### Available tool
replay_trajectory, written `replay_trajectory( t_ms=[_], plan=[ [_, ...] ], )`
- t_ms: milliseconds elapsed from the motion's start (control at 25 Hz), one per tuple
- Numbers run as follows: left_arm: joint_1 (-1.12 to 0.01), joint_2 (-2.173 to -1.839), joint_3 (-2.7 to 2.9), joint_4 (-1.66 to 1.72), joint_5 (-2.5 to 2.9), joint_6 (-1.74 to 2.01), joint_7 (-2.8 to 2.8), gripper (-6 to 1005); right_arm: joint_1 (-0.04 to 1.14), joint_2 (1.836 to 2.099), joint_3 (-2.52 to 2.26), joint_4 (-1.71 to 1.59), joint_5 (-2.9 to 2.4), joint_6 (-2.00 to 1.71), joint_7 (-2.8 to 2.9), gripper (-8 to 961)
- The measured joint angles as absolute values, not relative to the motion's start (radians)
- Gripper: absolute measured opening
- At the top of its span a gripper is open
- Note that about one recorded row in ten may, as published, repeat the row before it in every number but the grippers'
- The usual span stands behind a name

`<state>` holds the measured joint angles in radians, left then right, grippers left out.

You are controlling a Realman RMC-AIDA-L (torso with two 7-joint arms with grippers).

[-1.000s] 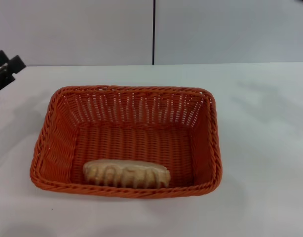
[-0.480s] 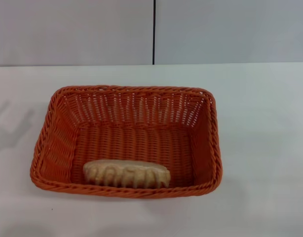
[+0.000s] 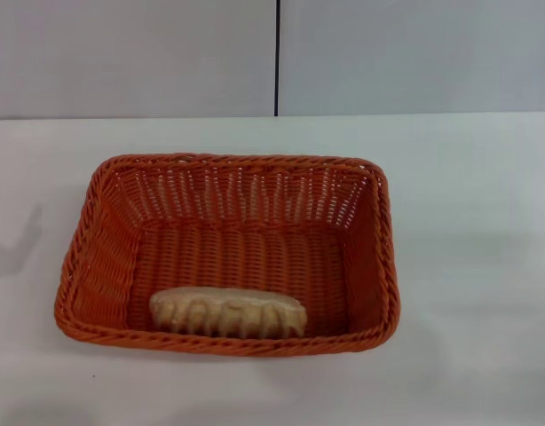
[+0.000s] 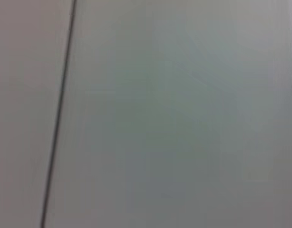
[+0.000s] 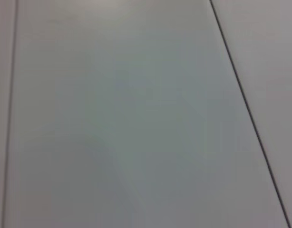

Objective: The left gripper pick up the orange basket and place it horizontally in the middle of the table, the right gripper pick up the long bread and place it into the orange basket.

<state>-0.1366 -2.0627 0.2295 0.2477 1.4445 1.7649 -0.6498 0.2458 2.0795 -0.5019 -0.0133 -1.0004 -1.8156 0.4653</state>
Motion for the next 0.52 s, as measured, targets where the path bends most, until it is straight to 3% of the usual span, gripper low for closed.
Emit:
replay_trajectory(
  t_ms=[520],
  plan=[
    [-0.143, -2.068, 0.082, 0.087, 1.44, 1.663, -0.407, 736, 0.291, 2.079, -0.454, -0.018, -1.0, -1.764, 0.348, 502]
  ],
)
